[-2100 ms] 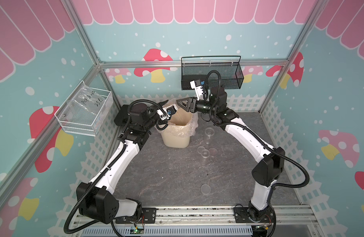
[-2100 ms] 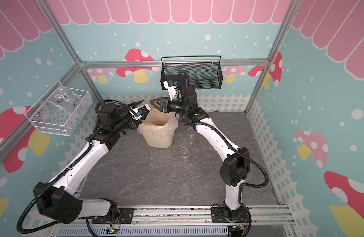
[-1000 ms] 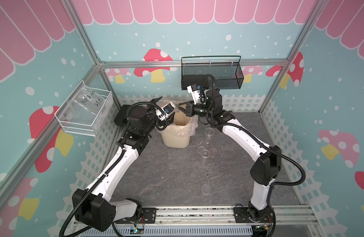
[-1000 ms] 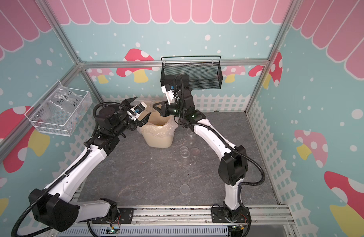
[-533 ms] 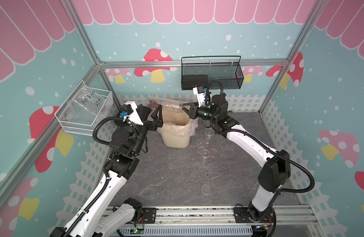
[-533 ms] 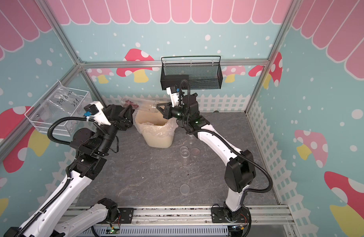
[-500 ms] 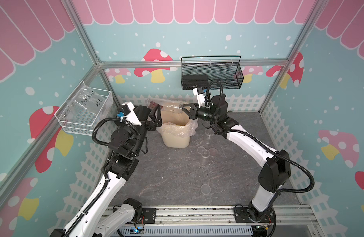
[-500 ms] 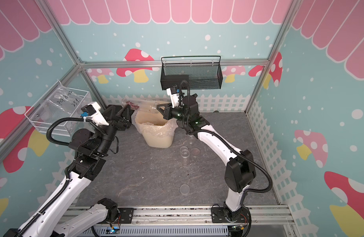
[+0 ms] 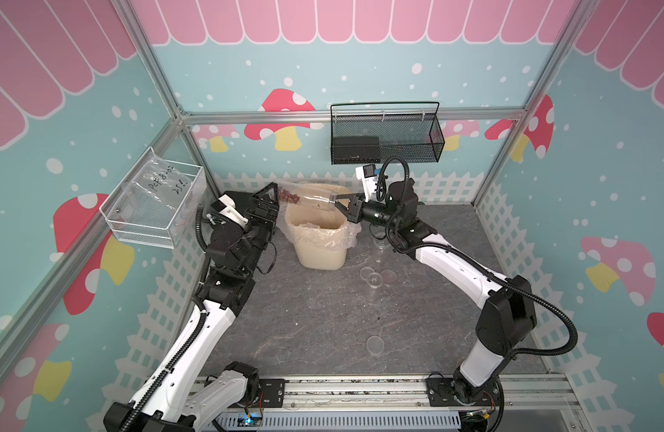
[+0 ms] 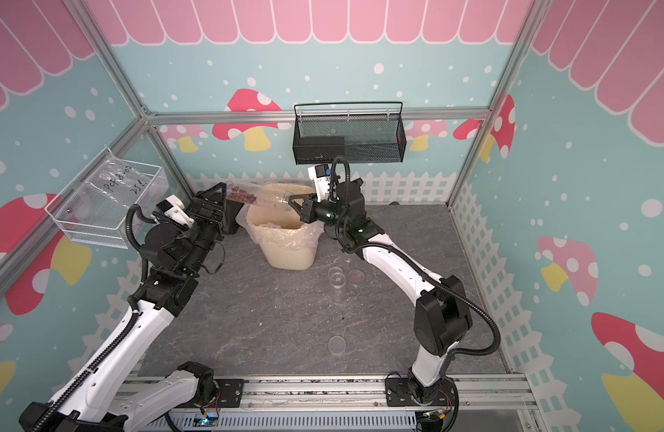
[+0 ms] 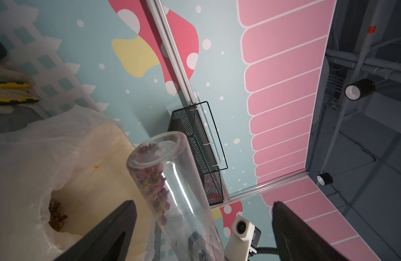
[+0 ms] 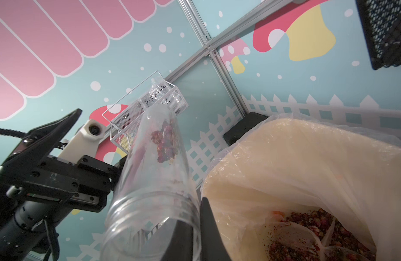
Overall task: Empty the moldy dried flower tea in the jars
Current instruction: Pour the moldy dried flower tea into the trash bin.
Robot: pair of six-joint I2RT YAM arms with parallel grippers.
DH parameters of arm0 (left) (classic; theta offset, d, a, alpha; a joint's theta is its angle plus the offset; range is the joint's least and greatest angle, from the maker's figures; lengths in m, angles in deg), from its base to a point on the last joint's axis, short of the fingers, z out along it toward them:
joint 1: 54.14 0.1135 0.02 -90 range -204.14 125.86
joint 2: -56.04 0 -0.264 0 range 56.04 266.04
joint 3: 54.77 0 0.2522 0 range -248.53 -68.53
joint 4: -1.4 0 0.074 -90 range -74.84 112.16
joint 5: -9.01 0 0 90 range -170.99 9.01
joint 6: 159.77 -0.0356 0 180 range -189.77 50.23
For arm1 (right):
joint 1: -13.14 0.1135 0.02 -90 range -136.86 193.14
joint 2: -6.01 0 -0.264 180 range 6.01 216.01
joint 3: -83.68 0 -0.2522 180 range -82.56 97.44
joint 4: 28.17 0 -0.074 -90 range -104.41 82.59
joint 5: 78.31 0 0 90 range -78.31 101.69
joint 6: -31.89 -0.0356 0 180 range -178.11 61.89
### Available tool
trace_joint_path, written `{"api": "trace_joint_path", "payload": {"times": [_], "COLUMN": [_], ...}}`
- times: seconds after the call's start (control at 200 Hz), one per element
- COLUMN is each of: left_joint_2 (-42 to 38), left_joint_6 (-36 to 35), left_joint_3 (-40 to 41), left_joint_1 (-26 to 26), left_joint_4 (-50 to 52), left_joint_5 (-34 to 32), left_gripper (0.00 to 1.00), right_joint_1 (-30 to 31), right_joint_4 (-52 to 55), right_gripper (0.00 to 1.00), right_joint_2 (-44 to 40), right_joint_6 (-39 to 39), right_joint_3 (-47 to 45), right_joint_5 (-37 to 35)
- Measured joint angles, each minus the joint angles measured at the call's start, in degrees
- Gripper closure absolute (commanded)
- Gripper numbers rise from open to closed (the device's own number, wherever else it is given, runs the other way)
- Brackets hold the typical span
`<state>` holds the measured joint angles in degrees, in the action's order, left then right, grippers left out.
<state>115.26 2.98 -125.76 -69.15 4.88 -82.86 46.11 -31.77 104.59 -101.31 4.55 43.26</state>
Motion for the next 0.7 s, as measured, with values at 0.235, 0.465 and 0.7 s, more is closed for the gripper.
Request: {"api": "trace_joint_path", "payload": {"times": [0.235,0.465,0.7], "left_joint_2": [6.7,11.3,14.6], "left_joint_6": [7.3,11.2,13.0], "left_joint_3": [-0.6,-2.5,-2.8], "left_joint_1": [0.3,0.3,0.4], "left_joint_4": [-4.6,-9.5,-13.5], "left_joint_5": [4.6,7.7,9.0], "left_gripper": [0.12,0.28,0.46], "right_joint_1": [0.0,0.2,0.3], "right_joint_4": [-0.2,-1.0,-1.0], "right_gripper": [1.0,1.0,1.0], "right_joint_2": [0.0,0.0,0.1], "right_joint_6": [-0.9,-2.1,-2.6], "right_joint_3": [0.0,0.0,0.0], "right_joint_5": [0.5,1.2,1.1]}}
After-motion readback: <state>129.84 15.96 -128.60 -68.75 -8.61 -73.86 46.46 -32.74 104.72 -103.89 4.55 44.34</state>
